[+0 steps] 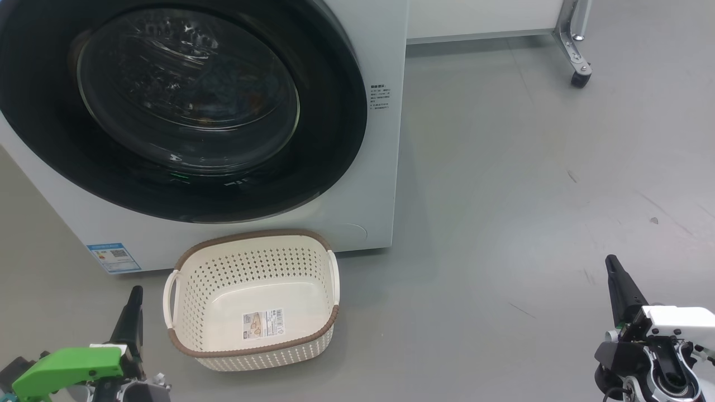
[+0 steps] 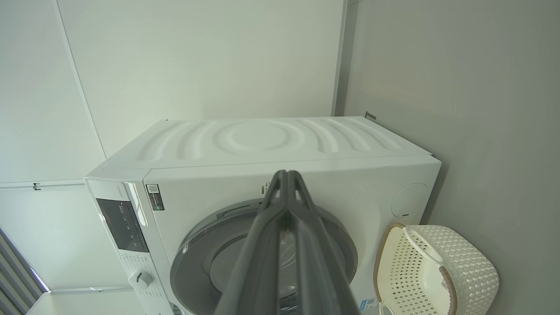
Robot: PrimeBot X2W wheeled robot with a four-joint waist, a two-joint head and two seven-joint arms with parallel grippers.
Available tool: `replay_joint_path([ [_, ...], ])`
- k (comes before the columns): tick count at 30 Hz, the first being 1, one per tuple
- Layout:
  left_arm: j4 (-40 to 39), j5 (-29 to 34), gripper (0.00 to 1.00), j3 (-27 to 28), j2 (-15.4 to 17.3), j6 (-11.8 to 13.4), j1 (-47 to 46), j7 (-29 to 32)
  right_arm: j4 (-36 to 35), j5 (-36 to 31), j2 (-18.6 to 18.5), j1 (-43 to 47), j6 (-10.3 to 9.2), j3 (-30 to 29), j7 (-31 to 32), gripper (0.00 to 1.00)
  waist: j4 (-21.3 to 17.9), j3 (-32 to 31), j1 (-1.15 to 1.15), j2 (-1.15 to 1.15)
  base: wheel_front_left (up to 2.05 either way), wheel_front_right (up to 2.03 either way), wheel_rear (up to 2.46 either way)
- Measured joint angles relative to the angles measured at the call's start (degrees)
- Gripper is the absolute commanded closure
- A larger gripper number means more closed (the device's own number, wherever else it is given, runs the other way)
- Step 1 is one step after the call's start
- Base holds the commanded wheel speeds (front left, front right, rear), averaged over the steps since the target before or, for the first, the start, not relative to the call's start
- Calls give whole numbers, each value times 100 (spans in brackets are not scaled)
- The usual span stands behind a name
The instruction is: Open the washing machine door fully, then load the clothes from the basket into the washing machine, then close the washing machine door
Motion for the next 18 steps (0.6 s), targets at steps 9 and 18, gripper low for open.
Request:
replay_joint_path([
  [9,0,0,100,2,1,0,-16,0,0,0,1,-9,0,0,0,100,0,0,0,0,0,0,0],
  [18,0,0,100,2,2,0,-18,7,0,0,1,-10,0,0,0,100,0,0,0,0,0,0,0],
])
